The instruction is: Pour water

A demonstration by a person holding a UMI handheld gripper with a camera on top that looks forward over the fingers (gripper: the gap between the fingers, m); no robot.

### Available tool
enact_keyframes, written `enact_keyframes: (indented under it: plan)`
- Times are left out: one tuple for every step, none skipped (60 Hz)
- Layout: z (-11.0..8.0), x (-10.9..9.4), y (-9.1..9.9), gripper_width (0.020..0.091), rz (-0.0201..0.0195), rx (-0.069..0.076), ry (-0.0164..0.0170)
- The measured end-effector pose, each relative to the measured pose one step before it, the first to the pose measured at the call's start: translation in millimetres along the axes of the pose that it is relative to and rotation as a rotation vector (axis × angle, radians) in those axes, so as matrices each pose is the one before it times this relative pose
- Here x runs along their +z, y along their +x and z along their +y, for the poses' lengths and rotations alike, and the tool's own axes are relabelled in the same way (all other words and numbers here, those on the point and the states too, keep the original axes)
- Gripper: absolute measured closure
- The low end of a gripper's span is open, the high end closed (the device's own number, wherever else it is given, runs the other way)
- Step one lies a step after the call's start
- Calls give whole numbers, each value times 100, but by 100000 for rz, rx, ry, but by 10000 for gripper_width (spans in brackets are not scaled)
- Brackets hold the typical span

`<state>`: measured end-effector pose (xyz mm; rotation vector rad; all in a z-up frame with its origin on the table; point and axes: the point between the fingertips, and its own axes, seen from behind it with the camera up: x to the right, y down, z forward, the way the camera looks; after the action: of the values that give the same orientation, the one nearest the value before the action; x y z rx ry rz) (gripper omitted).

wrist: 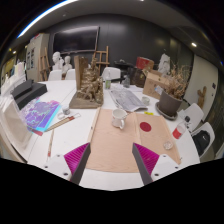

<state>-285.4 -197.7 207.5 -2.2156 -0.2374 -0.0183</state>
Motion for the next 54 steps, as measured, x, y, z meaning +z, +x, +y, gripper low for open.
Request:
enact_keyframes:
  plan:
    - [69, 56, 300, 249, 634, 425, -131]
    - [92, 132, 623, 248, 577, 384, -91]
    - [171, 164, 670, 248, 478, 436, -115]
    - [150, 155, 681, 247, 485, 449, -107]
    - [147, 135, 705, 249, 495, 458, -115]
    - [133, 142, 757, 249, 501, 456, -106]
    - [131, 166, 823, 249, 504, 424, -58]
    - [130, 171, 829, 249, 525, 415, -53]
    - [111, 137, 817, 249, 542, 377, -80]
    - [-24, -336, -1058, 250, 1245, 486, -221]
    - [237, 637, 2563, 249, -49, 255, 193]
    - [134, 225, 960, 251, 489, 371, -21]
    - [115, 212, 923, 251, 474, 410, 25]
    - [141, 218, 948, 250, 459, 437, 45]
    - [134, 228, 928, 251, 479, 419, 31]
    - [147, 226, 936, 252, 496, 368, 56]
    - [155, 252, 965, 251, 529, 362, 108]
    - [161, 282, 931, 250, 502, 298, 151]
    - [175, 306, 966, 248, 524, 301, 157]
    - [189, 342, 1002, 250, 565, 264, 68]
    - [221, 388, 958, 250, 500, 280, 24]
    - [194, 409, 950, 249, 445, 311, 48]
    - [188, 416, 956, 250, 372, 294, 102]
    - [195, 446, 932, 249, 309, 274, 222]
    - [144, 428, 991, 250, 172, 282, 87]
    - [190, 449, 916, 248, 175, 192, 309]
    - [206, 475, 917, 250, 166, 98, 256]
    - [212, 496, 923, 248, 202, 18, 196]
    - [202, 519, 911, 249, 226, -13, 245]
    - [170, 532, 875, 247, 221, -73, 371]
    - [155, 542, 867, 247, 207, -156, 476]
    - [122, 528, 853, 246, 200, -232, 574]
    - [105, 585, 786, 245, 219, -241, 664]
    - [130, 612, 766, 243, 259, -285, 643]
    - [137, 606, 724, 243, 235, -303, 532]
    - [140, 624, 689, 246, 248, -222, 504]
    - [102, 638, 626, 244, 212, -157, 561]
    - [95, 644, 541, 245, 128, 20, 616]
    - [74, 673, 511, 245, 38, 130, 673]
    - [-14, 658, 420, 244, -148, 176, 669]
    - [-9, 669, 332, 244, -430, 267, 708]
    - [31, 637, 312, 245, -447, 275, 555]
    - [8, 674, 256, 247, -524, 409, 441]
    - [26, 627, 192, 245, -688, 421, 488]
    - [-62, 657, 102, 245, -849, 422, 624]
    - [-69, 643, 59, 245, -970, 384, 753]
    - [-65, 603, 52, 245, -926, 339, 738]
    - [-37, 618, 54, 245, -842, 322, 633]
    - [-30, 617, 41, 246, -685, 250, 494]
    - [-4, 576, 0, 248, -644, 133, 476]
    - [-35, 579, 7, 247, -573, 112, 563]
    - [-71, 534, -26, 246, -503, 101, 616]
    - [-116, 552, -43, 246, -495, 97, 752]
    - [-133, 487, -38, 247, -545, 44, 819]
